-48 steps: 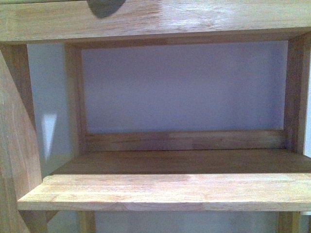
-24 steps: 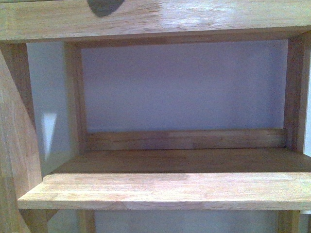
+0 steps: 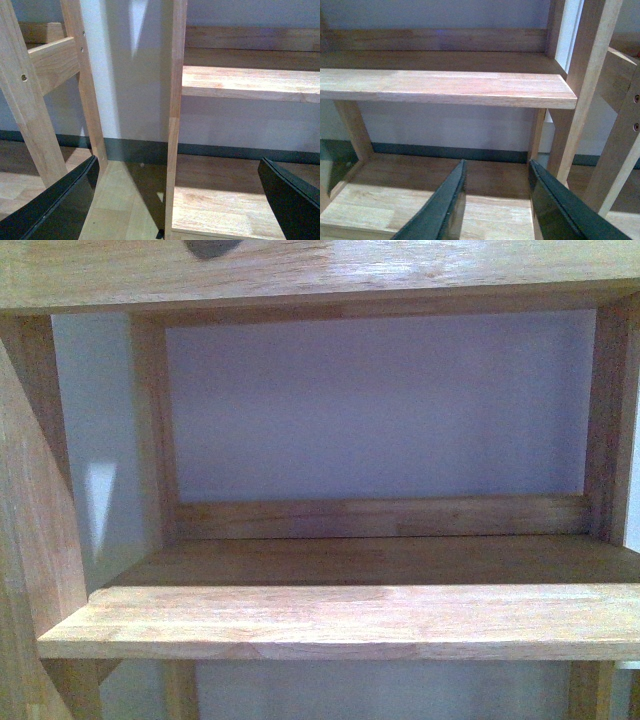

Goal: Put away toys

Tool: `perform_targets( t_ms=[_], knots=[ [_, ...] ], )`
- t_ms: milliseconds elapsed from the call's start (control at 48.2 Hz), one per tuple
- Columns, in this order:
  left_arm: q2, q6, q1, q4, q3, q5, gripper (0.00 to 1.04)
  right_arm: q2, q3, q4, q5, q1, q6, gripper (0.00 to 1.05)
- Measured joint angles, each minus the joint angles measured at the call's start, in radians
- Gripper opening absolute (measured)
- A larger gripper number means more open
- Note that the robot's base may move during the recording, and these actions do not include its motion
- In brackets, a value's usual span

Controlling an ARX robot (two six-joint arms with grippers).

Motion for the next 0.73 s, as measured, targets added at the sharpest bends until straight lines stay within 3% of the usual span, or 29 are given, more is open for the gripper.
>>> perform_targets(
  t_ms=[83, 270, 727],
  knots=[
    [0.0, 0.0, 0.0, 0.0, 0.0, 0.0, 0.99, 0.0, 0.0, 0.0, 0.0, 0.0, 0.0, 0.76],
    [0.0, 0.0, 0.0, 0.0, 0.0, 0.0, 0.99, 0.0, 0.0, 0.0, 0.0, 0.0, 0.0, 0.99],
    [0.0, 0.0, 0.0, 0.0, 0.0, 0.0, 0.99, 0.0, 0.0, 0.0, 0.0, 0.0, 0.0, 0.98]
  ],
)
